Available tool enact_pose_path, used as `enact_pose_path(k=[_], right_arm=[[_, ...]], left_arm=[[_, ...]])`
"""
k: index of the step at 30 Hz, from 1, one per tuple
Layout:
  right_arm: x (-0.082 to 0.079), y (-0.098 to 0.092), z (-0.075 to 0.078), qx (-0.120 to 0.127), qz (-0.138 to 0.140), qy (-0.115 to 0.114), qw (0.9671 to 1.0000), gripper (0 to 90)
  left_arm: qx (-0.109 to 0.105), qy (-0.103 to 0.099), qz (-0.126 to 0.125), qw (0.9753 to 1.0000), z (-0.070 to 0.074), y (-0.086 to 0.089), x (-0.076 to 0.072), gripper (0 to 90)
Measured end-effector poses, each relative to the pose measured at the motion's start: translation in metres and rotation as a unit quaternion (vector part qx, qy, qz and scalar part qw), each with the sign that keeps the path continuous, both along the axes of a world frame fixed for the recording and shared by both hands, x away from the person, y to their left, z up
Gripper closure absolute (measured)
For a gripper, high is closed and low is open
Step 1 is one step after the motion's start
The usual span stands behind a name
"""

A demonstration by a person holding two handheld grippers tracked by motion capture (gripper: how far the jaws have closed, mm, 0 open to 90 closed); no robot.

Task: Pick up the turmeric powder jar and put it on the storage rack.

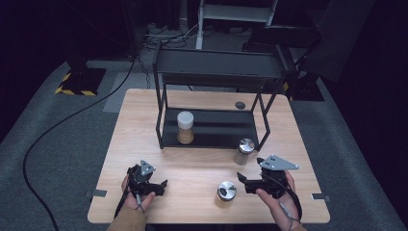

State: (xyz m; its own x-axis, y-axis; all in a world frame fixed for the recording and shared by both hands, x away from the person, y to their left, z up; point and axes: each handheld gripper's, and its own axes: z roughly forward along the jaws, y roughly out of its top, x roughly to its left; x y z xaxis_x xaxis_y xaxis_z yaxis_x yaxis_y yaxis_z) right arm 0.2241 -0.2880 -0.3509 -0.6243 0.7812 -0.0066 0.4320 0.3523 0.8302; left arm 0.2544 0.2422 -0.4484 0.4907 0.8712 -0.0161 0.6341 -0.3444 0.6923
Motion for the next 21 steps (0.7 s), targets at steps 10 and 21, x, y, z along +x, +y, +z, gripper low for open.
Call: enact_pose_path(k=[10,21], right_arm=[[-0.004,0.022,-0.003,0.001,0.025,0.0,0.9997,8.9],[-0.011,0.037,-0.008,0.004,0.039,0.001,0.9992,8.9]], left_arm=[[0.0,0.0,0.0,1.0,0.0,0.0,0.0,0.5],[0.0,0.0,0.0,1.0,0.0,0.0,0.0,0.5]])
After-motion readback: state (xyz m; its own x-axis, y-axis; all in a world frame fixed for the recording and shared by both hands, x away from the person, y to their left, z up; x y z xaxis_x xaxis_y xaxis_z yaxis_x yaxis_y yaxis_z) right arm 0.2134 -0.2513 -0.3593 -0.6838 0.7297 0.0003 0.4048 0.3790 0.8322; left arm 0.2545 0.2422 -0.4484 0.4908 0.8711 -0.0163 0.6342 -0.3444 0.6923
